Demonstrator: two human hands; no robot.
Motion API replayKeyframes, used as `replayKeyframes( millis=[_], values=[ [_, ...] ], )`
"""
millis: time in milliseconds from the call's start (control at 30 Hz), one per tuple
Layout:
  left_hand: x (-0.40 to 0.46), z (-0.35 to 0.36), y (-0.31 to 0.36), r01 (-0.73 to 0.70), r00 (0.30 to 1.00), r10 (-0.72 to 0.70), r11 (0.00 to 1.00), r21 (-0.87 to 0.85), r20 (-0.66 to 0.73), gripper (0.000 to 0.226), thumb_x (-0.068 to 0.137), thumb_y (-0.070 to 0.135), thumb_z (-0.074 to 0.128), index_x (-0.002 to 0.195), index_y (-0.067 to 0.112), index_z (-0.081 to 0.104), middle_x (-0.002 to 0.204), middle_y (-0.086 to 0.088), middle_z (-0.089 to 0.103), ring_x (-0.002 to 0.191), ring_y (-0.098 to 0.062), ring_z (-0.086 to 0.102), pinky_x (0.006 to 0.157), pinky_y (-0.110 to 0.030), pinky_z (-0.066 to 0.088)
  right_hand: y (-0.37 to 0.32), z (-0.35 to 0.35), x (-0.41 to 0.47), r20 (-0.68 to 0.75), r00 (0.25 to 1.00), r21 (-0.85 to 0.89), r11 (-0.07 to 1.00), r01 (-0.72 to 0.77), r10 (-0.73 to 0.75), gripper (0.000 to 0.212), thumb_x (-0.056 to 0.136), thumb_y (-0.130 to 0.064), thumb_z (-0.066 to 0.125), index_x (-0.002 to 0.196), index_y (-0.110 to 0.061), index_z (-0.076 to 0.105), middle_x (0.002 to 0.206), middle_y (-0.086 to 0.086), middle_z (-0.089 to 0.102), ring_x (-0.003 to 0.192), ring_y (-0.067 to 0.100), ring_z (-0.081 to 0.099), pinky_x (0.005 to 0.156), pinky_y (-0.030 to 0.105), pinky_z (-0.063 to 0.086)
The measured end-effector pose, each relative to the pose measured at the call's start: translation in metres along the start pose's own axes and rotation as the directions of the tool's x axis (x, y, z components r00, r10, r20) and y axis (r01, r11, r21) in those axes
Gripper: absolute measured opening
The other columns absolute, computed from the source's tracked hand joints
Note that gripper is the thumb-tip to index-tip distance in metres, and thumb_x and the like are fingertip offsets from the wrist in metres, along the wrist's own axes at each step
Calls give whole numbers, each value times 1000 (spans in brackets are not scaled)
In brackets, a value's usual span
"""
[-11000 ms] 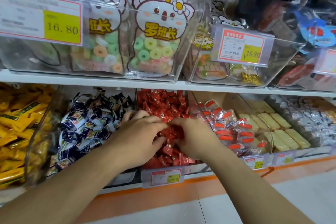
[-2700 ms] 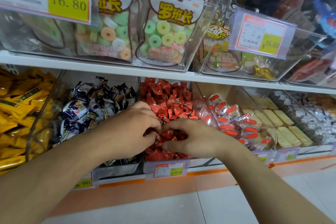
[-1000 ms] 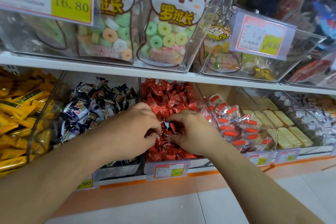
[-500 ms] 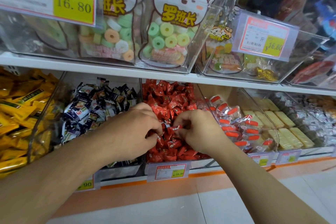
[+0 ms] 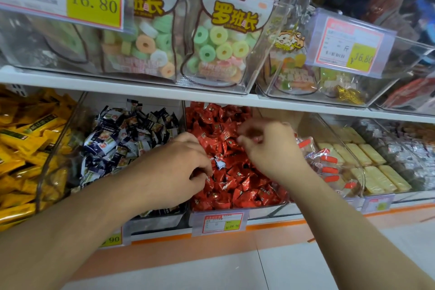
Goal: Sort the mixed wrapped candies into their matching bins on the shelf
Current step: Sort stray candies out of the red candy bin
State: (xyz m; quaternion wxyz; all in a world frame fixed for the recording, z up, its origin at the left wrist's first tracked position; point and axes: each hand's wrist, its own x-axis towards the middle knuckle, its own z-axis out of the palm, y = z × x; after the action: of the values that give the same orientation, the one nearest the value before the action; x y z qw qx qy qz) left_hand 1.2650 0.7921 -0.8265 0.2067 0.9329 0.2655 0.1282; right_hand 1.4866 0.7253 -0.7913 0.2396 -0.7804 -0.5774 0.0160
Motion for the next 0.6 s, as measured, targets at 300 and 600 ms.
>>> replayKeyframes(
  millis=[300,600],
  values=[
    [-2,-2,1,-10,1000,10,1000,29,-1,21,96,35,57,110,40,72,112,29,58,124,8,31,107,-33,43,-4,37,-18,237,972,-199,979,52,-3,27,78,-55,81,97,-36,74,92,-15,70,88,11,66,74,34,59],
    [-1,-2,2,-1,1000,1,1000,29,15,21,99,39,57,116,40,70,115,28,57,126,8,30,108,-35,43,-3,41,-16,159,987,-170,984,47,-20,12,83,-24,66,75,-30,71,74,-11,68,70,14,66,62,36,61]
  ],
)
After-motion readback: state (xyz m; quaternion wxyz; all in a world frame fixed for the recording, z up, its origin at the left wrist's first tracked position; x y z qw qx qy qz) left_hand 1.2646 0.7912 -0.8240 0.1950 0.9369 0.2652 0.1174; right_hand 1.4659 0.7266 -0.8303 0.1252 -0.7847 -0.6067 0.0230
